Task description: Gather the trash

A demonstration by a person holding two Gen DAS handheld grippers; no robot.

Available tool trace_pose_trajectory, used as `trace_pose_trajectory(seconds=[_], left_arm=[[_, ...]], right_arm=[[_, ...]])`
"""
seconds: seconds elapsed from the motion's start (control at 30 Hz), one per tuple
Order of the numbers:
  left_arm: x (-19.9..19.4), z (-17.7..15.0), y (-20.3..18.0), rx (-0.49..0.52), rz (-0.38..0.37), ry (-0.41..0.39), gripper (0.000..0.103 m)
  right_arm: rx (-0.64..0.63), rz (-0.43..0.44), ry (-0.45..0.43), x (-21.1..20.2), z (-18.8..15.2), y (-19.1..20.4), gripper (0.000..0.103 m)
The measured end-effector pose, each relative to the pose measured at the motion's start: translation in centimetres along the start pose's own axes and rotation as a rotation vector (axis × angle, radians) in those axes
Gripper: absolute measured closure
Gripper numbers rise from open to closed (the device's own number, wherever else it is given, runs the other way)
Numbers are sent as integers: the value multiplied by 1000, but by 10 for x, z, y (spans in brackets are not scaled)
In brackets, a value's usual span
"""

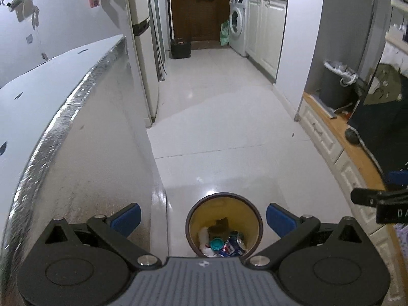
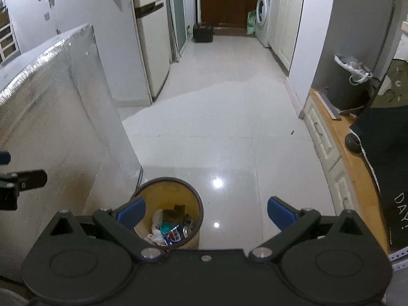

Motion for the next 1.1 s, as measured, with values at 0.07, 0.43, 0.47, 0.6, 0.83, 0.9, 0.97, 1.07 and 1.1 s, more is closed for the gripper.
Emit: trace_pose_trajectory(seconds=[0.07, 0.43, 0.47, 0.6, 0.83, 0.9, 0.97, 1.07, 1.1], left_arm=[[-12, -2, 2, -4, -1, -20, 0], [-59, -22, 4, -24, -27, -83, 0], [-63, -24, 5, -24, -31, -88, 0], [-74, -30, 2, -9, -30, -95, 0], [-85, -50, 6, -8, -12, -87, 0], [-87, -56, 10, -13, -6, -89, 0], [-89, -62, 13, -16, 2, -95, 0], [-89, -71, 16, -16, 17, -98, 0], [-89, -73, 17, -15, 21, -101, 0]], right_arm=[[6, 2, -21, -10, 0, 1, 0], [4, 39, -51, -57, -18, 21, 0], [16, 57, -43, -61, -20, 23, 0], [21, 69, -20, -75, -28, 35, 0], [-24, 16, -49, -98, -48, 48, 0], [-14, 0, -65, -102, -53, 46, 0], [1, -11, -84, -105, -57, 44, 0], [7, -20, -121, -109, -63, 44, 0], [2, -30, -134, -110, -65, 44, 0]])
Point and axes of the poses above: each gripper's, at about its wrist camera, not at the fingertips, and x roughly the way its jaws point, y to its left, z to its top, the point moved 6 cm from there along x, roughly the way its jaws point, and after that the axes turned 1 degree about z, right-handed, at the moved point
